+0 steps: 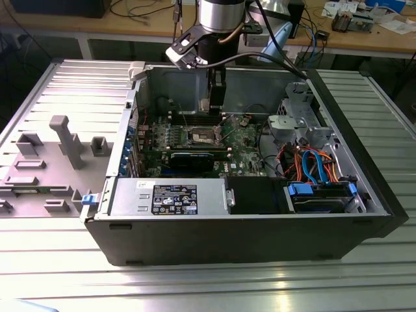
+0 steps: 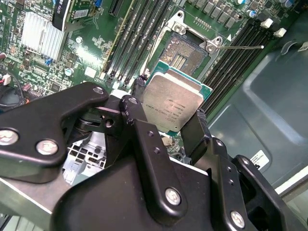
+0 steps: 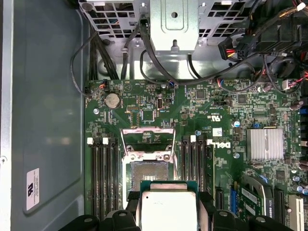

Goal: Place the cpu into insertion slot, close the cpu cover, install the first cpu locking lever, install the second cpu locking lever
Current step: 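Place the cpu into insertion slot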

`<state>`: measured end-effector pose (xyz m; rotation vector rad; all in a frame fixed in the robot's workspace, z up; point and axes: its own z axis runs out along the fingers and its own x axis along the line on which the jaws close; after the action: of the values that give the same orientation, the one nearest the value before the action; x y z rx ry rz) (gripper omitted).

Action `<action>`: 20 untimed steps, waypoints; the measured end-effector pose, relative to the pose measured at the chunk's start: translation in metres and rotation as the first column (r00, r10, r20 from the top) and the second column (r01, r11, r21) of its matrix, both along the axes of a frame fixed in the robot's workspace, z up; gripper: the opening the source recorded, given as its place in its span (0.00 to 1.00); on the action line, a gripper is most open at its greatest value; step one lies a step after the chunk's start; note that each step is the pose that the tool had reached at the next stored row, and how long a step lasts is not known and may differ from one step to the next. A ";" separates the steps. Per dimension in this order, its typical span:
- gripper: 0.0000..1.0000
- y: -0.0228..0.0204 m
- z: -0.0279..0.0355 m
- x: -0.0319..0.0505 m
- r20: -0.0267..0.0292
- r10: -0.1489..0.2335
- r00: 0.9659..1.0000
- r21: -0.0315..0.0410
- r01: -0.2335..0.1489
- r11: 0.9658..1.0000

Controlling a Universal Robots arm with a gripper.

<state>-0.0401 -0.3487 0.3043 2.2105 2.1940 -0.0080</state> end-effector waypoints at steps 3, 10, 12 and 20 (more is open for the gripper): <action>0.55 0.0000 -0.0006 0.0000 0.000 0.000 1.000 0.000 0.000 1.000; 0.55 0.0000 -0.0023 0.0000 0.000 0.000 1.000 0.000 0.000 1.000; 0.55 0.0000 -0.0027 0.0000 0.000 0.000 1.000 0.000 0.000 1.000; 0.55 0.0000 -0.0042 0.0000 0.000 0.000 1.000 0.000 0.000 1.000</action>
<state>-0.0401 -0.3487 0.3001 2.2105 2.1940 -0.0081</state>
